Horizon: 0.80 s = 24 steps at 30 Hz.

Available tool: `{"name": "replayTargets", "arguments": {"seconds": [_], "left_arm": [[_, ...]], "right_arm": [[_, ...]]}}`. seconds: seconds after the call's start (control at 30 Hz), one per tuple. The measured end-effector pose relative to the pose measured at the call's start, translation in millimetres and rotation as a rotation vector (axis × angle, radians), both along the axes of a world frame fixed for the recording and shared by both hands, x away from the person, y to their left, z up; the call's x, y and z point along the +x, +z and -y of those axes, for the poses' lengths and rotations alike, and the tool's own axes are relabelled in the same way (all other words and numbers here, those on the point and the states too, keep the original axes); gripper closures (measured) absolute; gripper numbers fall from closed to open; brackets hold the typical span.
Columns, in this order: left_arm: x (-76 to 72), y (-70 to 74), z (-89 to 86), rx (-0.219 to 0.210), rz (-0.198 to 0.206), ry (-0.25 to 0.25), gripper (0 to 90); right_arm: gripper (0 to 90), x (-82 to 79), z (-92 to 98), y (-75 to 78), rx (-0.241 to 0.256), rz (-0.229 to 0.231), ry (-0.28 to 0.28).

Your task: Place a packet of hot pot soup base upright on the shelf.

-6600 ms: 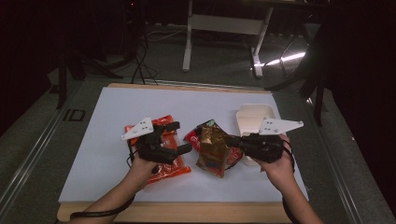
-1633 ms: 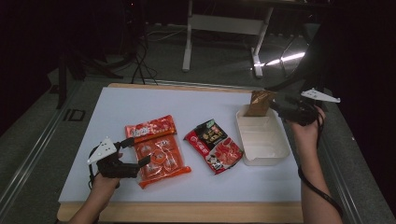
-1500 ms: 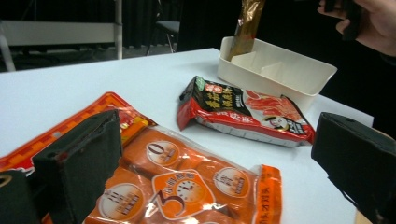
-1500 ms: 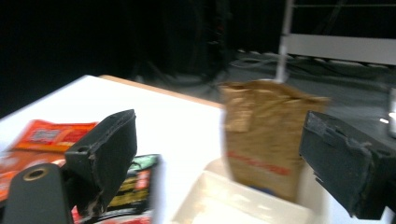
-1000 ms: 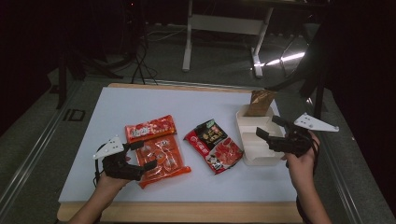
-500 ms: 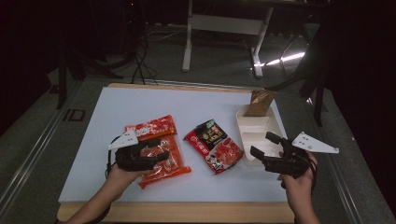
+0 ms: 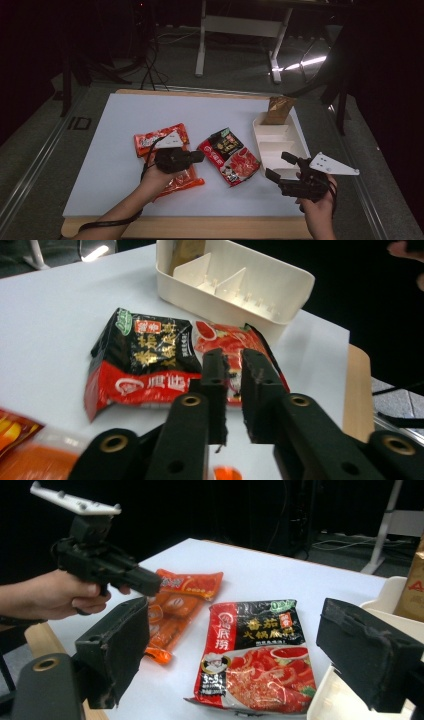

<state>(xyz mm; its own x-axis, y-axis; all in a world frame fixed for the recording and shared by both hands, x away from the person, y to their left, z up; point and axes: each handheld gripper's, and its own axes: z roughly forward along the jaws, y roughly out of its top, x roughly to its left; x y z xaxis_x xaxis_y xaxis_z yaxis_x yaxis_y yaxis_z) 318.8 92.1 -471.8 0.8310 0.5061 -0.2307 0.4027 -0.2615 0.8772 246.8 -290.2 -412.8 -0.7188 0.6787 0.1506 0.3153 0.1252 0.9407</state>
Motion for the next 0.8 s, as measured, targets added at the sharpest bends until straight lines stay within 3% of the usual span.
{"name": "replayTargets", "arguments": {"seconds": [0.1, 0.2, 0.43, 0.8], "left_arm": [[9.0, 2.6, 18.2, 0.037, 0.004, -0.007, 89.6], [19.8, 2.6, 34.5, 0.059, -0.001, 0.006, 90.0], [41.9, -3.3, 69.1, 0.107, -0.016, -0.015, 90.0], [78.0, -15.1, 120.1, 0.178, -0.049, -0.022, 90.0]], "right_arm": [[13.8, -2.6, -0.4, -0.7, -0.014, 0.009, -0.002], [13.8, -2.7, -0.4, -1.0, -0.011, 0.008, 0.001], [13.8, -2.3, 0.2, -0.4, -0.026, 0.027, -0.005], [13.9, 1.1, 4.1, -6.4, -0.025, 0.009, -0.007]]}}
